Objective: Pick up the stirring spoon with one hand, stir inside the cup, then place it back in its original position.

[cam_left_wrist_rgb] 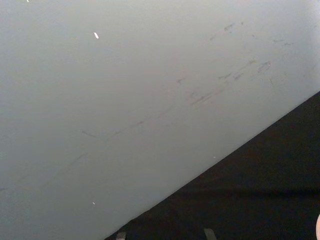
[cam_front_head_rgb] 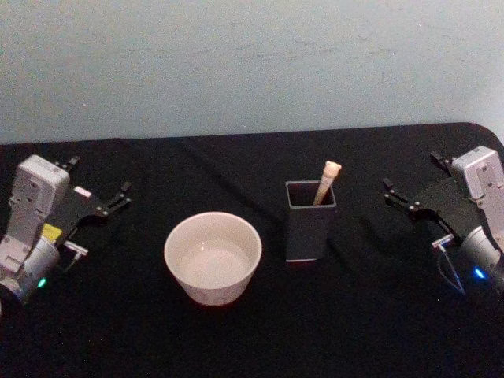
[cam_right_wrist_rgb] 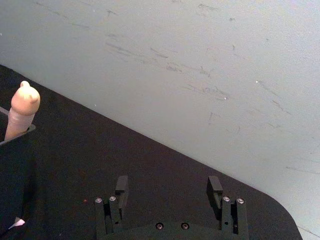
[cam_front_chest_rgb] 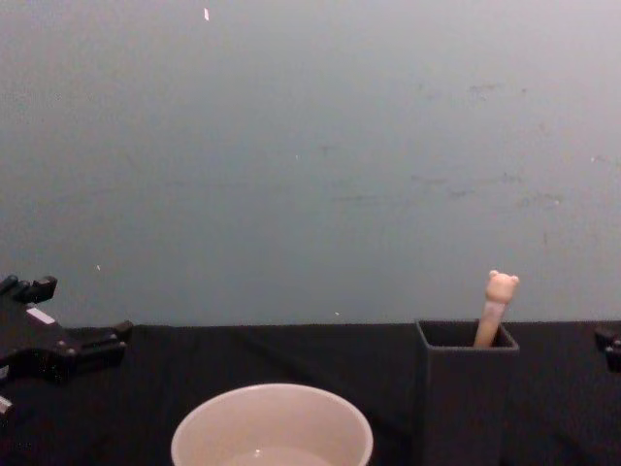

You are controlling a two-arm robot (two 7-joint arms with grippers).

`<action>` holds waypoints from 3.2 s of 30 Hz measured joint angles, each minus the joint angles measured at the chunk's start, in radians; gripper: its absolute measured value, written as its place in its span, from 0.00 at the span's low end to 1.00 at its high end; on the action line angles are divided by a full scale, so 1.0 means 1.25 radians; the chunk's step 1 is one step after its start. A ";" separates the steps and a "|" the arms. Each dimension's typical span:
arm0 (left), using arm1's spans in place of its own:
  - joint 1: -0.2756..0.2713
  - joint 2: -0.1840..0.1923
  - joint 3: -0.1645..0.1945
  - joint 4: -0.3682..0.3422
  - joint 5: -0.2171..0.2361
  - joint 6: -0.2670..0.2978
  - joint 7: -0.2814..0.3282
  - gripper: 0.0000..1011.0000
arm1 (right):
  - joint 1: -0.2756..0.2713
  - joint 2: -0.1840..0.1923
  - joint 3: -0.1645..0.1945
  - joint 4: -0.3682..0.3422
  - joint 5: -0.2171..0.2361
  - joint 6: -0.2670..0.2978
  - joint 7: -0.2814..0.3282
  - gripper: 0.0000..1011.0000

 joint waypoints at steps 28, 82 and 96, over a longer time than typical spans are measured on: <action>0.000 0.000 0.000 0.000 0.000 0.000 0.000 0.99 | 0.000 0.000 0.000 0.000 0.000 0.000 0.000 0.99; 0.000 0.000 0.000 0.000 0.000 0.000 0.000 0.99 | 0.088 -0.072 0.042 0.088 0.253 -0.025 0.559 0.99; 0.000 0.000 0.000 0.000 0.000 0.000 0.000 0.99 | 0.139 -0.099 0.037 0.163 0.264 -0.019 0.598 0.99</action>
